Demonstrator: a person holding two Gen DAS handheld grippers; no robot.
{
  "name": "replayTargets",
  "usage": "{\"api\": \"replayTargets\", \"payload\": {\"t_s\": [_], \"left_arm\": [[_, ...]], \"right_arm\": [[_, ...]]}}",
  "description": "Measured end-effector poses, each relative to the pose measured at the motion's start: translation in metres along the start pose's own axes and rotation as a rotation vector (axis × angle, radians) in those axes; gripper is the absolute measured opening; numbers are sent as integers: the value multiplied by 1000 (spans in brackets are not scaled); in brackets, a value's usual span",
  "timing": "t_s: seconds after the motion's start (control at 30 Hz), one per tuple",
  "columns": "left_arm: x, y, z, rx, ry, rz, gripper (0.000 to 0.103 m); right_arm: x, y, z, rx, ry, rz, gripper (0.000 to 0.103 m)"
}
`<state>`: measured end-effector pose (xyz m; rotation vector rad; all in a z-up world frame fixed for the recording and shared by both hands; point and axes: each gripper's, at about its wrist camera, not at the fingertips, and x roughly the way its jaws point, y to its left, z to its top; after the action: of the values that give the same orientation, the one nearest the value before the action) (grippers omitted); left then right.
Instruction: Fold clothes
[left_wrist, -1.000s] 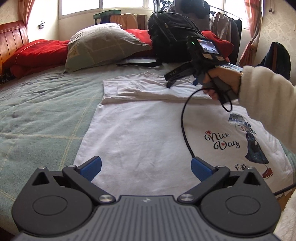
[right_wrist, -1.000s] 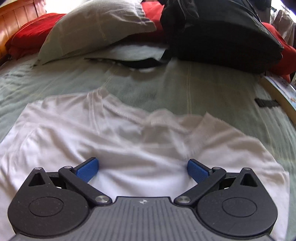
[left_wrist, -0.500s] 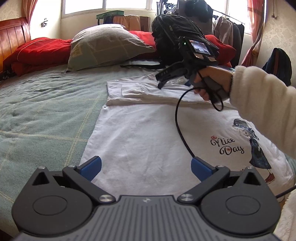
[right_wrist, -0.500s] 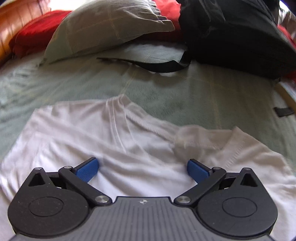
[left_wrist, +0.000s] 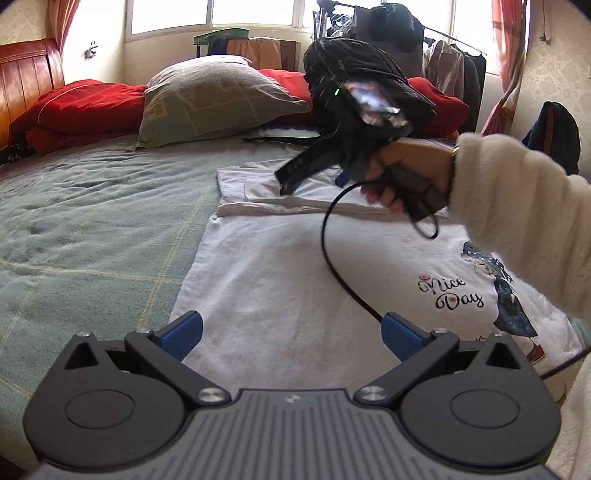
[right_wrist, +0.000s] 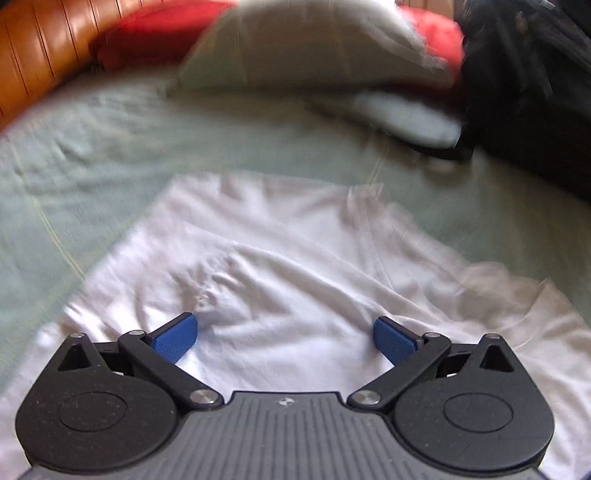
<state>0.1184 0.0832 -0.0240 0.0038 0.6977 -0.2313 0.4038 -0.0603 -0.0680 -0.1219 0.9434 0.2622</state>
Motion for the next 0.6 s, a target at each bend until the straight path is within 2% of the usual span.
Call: {"api": "replayTargets", "payload": {"t_s": [0.17,0.27,0.33,0.47,0.53,0.6], "left_arm": [[-3,2,-1,0,-5,5,102],[-4,0,-1,3,-8,0,102],[-3,-2,-1,10,-5,-2,102],[-3,-8,-1,23,3,-12,102],[-4,-10,-1,27,5,-15,102],[-7,-12,-2,28,0,-20,102]], "right_arm": [[-15,-8,5,43,3,32,103],[-41,-15,-4,34,-33,9,103],[-49,-22,-14,48,-25,0,103],[-38,-31,-37,79,41,8,103],[-36,-30,-44,67,28,13,103],[-45,-40,-42,123,33,68,103]]}}
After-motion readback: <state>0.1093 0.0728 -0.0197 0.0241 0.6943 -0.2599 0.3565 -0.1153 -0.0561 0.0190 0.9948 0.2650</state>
